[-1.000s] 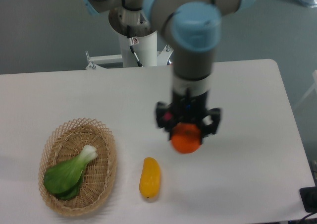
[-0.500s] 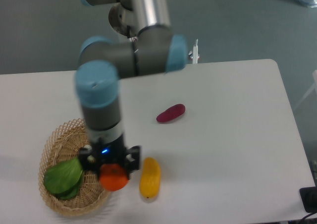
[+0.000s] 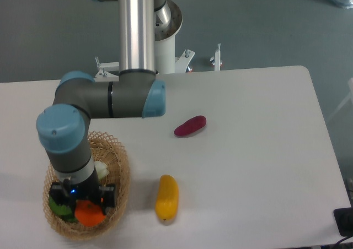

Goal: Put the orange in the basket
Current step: 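Carry the held orange over to the wicker basket and lower it, then open the gripper to release the orange beside the bok choy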

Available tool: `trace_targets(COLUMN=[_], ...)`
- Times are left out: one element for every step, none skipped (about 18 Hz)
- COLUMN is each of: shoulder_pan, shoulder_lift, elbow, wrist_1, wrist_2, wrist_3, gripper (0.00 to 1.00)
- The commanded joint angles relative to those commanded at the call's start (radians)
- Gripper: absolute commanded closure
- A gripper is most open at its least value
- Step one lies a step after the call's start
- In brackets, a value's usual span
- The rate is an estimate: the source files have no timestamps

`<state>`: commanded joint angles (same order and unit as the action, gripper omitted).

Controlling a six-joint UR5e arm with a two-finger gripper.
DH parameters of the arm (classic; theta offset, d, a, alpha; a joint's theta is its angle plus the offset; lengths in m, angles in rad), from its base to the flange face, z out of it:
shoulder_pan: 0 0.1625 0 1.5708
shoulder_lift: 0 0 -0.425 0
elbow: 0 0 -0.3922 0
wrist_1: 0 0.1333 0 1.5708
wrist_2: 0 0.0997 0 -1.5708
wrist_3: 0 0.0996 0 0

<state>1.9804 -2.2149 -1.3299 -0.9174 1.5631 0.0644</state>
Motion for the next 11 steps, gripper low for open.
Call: trace_targets(shoulder_pan=[-0.006,-0.008,-0.008,-0.009,-0.009,-0.009,-0.011,-0.011,-0.011,-0.012,-0.014], shoulder_lift=[-0.011,-0.012,-0.014,-0.014,-0.019,-0.025,-0.025,-0.028,-0.028,-0.028,-0.028], elbow=[-0.002,-0.002,-0.002,-0.005,-0.011,-0.012,-0.015,-0.02,-0.022,-0.023,-0.023], wrist_1=[0.002,0.002,0.002,0.002,0.003,0.003,0.003,0.003,0.005,0.003,0.003], wrist_2=[0.005,0.012,0.011,0.012,0.012,0.012,0.014,0.014,0.014,0.014,0.014], wrist_3=[0.002,0.0,0.002,0.002,0.002,0.002,0.0,0.0,0.0,0.0,0.0], gripper=[0.39,0.39,0.39,0.39,0.39,0.39,0.39,0.39,0.39,0.39,0.38])
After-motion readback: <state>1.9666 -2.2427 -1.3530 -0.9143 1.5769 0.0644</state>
